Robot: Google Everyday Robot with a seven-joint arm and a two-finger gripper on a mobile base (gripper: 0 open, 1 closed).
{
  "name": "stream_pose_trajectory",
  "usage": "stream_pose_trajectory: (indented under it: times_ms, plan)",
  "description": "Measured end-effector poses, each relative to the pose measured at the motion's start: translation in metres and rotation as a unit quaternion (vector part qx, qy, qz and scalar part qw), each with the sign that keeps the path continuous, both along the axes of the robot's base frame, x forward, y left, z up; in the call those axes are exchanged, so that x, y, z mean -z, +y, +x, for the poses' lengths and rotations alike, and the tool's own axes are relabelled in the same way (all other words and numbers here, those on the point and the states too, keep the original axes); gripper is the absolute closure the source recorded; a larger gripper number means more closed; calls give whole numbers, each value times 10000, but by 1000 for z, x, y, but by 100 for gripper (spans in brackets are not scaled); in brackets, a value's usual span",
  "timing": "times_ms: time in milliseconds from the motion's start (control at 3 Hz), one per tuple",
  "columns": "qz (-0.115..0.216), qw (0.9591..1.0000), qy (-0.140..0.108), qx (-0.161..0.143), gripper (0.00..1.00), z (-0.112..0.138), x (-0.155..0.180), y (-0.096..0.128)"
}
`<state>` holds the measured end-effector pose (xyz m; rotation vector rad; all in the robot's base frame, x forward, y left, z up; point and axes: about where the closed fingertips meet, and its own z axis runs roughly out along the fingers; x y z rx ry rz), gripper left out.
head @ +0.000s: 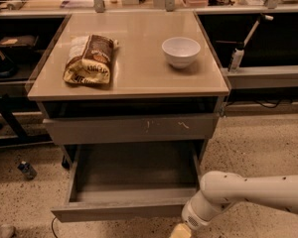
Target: Close middle drawer
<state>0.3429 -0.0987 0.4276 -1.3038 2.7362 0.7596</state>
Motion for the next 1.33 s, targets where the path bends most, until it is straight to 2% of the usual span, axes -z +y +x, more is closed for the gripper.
stream_pose_trajectory:
  times_ms: [667,1333]
  plan:
    - [0,10000,0,0,34,0,0,0]
    - [0,10000,0,-2,81,0,0,0]
